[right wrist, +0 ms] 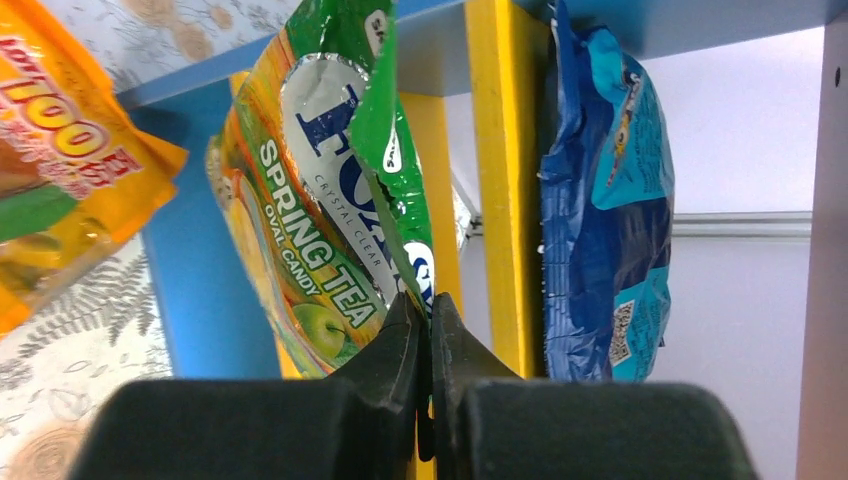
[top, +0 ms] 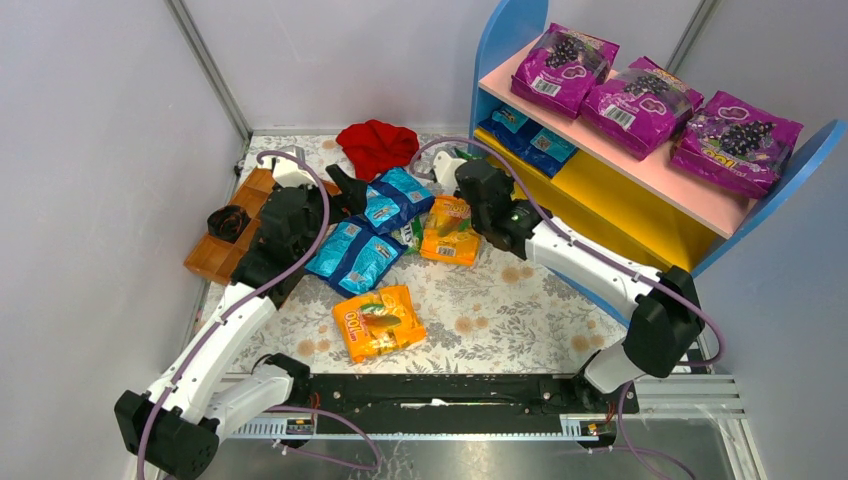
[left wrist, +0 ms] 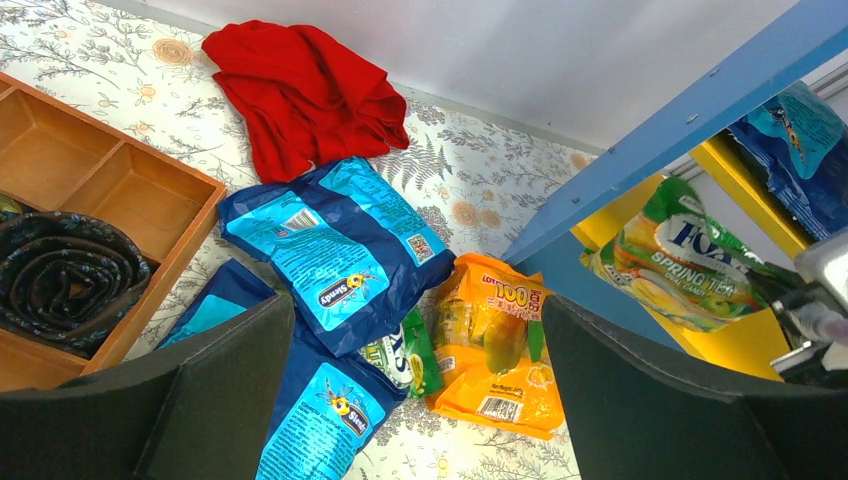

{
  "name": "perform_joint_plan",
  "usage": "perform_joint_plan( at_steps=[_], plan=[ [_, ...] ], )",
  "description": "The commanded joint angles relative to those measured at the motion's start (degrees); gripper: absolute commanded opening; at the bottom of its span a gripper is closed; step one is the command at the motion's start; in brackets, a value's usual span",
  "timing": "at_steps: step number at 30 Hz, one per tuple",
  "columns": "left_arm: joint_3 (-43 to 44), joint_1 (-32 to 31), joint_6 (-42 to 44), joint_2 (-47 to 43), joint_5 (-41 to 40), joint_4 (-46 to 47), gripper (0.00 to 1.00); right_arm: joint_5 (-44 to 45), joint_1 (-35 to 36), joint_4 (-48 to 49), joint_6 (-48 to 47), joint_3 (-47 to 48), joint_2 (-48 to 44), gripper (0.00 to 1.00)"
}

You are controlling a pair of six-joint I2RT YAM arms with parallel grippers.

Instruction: Place and organize the candy bags onto the shelf

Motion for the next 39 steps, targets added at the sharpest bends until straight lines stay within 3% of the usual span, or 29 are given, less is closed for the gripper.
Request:
perform_joint_plan(
  at_steps=[1,15,31,39],
  plan=[
    [1.09,-0.22,0.05,-0.78,-0.28,2.69,0.99,1.65,-3.21,7.42,-6.17,-0.32,0.23,0.0],
    [0.96,-0.22,-0.17,-0.06,0.22,2.78,0.99,-0.02,-2.92,2.19,-2.83,6.97,-2.75,0.0],
    [0.74,-0.74,-0.67,-0.25,0.68,3.07,0.99,1.34,-3.26,8.1,-5.94,-3.61,1.69,0.0],
    [0.74,-1.18,-0.67,-0.46,0.61,3.05,0.99,-8.67,-6.64,1.32,0.06,-3.25,2.64,0.0]
  ],
)
